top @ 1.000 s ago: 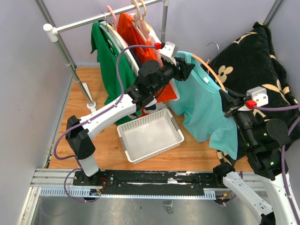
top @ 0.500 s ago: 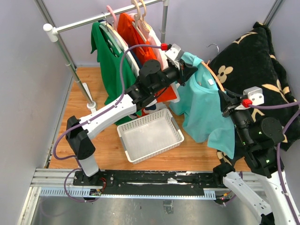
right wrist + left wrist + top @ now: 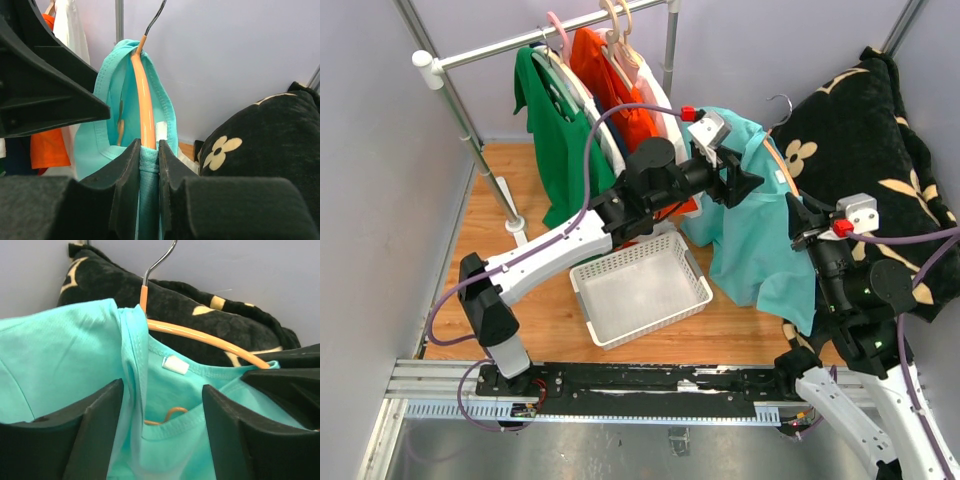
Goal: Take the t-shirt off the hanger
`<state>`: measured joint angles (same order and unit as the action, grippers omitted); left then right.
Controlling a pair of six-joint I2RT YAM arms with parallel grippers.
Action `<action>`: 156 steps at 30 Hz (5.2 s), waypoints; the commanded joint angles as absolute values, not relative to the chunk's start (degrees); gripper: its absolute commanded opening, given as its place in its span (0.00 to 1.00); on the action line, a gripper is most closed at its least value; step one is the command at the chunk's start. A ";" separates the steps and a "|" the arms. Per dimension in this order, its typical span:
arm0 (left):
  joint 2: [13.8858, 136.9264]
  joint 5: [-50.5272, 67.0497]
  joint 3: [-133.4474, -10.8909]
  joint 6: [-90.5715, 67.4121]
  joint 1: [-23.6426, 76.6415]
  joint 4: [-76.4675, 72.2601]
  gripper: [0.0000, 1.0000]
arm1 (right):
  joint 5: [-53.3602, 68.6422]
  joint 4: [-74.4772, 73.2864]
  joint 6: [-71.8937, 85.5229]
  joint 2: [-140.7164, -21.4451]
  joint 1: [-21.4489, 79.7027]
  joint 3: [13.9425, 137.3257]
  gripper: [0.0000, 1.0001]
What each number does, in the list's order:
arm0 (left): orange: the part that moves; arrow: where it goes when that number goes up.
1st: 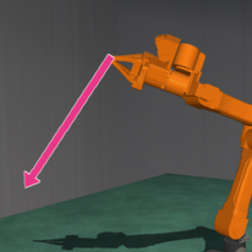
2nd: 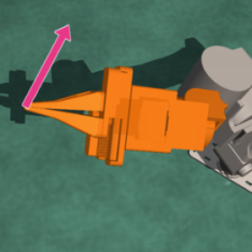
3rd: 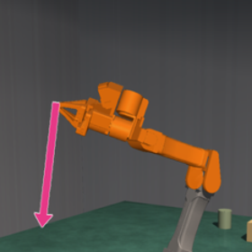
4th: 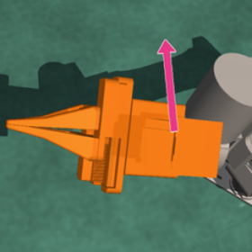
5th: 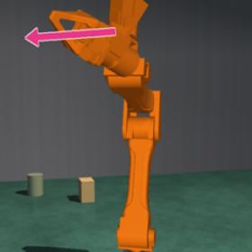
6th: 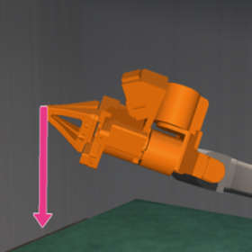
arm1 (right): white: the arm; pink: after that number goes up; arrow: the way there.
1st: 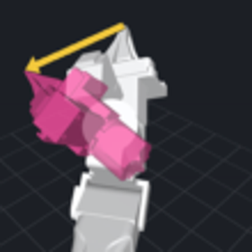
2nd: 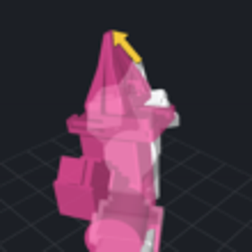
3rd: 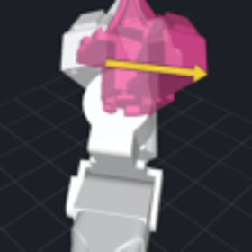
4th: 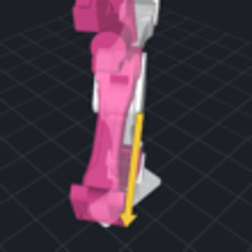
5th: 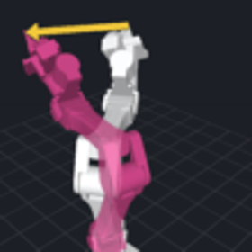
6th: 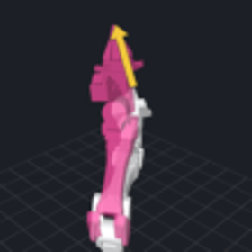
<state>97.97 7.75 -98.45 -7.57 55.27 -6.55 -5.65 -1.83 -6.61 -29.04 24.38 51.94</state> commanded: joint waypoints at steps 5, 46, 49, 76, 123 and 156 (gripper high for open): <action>89.81 2.42 -92.19 -4.52 55.54 -12.99 0.84 | -6.10 11.64 -10.32 -26.77 24.92 46.89 0.01; 101.52 3.18 -102.54 9.32 55.55 -19.40 0.11 | 2.72 10.33 -9.40 -25.64 24.87 45.73 0.01; 101.07 3.35 -102.35 9.17 55.55 -19.42 0.01 | 2.80 10.00 -9.34 -25.74 24.88 45.87 0.01; 99.49 3.01 -114.34 1.55 47.14 -14.22 0.01 | 4.45 -5.40 -3.90 -23.04 24.88 51.09 0.69; 98.65 2.91 -114.87 -6.29 44.56 -15.29 0.00 | -4.66 -9.66 7.30 -14.88 24.88 37.72 0.50; 98.56 4.49 -109.35 -3.37 47.05 -12.98 0.00 | 8.37 -5.46 0.06 -30.15 24.90 61.08 0.66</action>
<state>98.13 4.60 -106.28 -4.27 46.13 -10.55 4.16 -7.42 -1.45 -27.75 24.38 59.96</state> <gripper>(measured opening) 0.034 0.658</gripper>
